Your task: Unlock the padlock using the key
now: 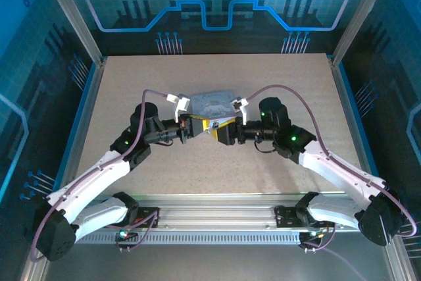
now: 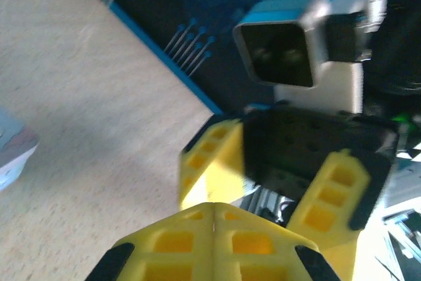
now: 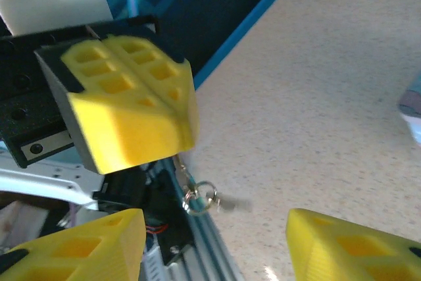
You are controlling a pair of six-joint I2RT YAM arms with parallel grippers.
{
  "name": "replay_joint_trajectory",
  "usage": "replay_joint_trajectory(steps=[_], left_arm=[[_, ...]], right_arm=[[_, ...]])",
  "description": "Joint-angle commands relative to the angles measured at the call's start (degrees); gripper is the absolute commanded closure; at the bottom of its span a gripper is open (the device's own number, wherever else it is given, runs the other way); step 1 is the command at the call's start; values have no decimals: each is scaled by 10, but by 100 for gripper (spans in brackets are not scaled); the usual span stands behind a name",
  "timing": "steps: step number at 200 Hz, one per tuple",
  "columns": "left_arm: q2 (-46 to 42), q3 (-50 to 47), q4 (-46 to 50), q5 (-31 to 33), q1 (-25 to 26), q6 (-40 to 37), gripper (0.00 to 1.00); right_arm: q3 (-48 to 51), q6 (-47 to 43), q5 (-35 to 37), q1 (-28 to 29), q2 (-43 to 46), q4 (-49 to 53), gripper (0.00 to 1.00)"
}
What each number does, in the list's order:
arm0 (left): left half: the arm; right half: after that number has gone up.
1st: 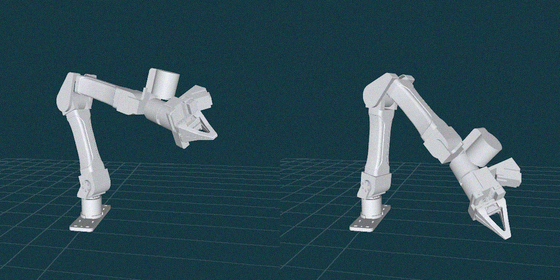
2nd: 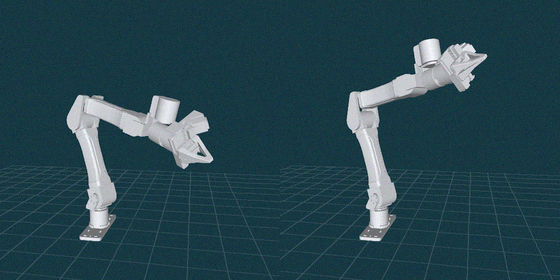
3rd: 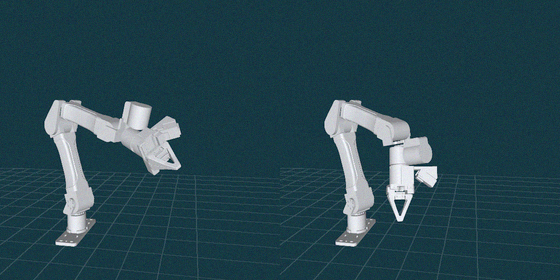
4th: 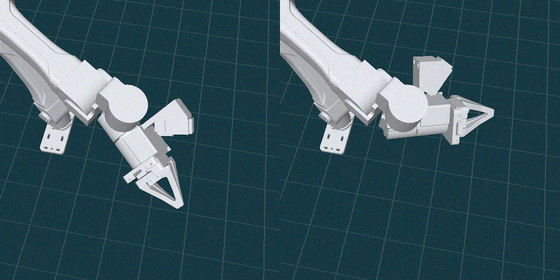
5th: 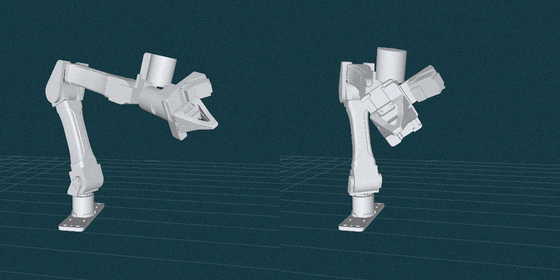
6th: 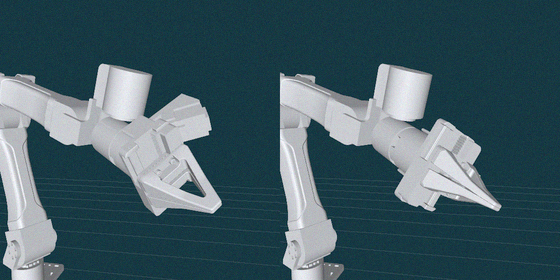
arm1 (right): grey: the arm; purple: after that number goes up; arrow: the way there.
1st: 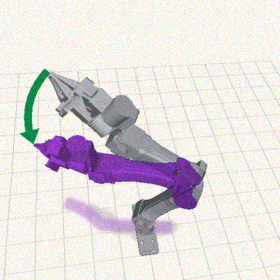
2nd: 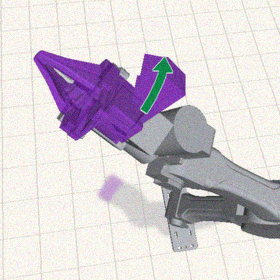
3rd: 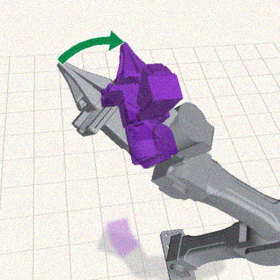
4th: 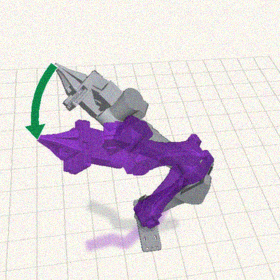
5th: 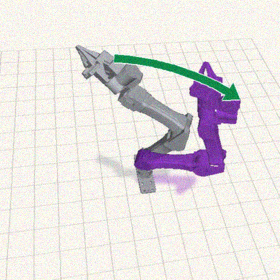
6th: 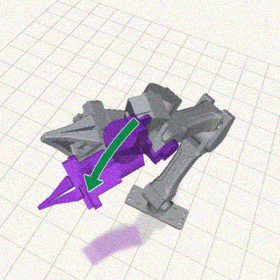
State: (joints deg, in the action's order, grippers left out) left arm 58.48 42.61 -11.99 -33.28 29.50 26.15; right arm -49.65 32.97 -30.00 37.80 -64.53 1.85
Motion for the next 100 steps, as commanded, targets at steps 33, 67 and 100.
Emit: replay_joint_trajectory(steps=[33,67,100], left_arm=[[25,31,-71,-95,-8,8,100],[34,32,-89,-104,-8,32,100],[33,31,-88,-102,-11,35,100]], right_arm=[[-4,32,-75,-10,-2,-61,58],[-4,33,-91,-10,1,-60,72],[-4,28,-96,-11,0,-58,89]])
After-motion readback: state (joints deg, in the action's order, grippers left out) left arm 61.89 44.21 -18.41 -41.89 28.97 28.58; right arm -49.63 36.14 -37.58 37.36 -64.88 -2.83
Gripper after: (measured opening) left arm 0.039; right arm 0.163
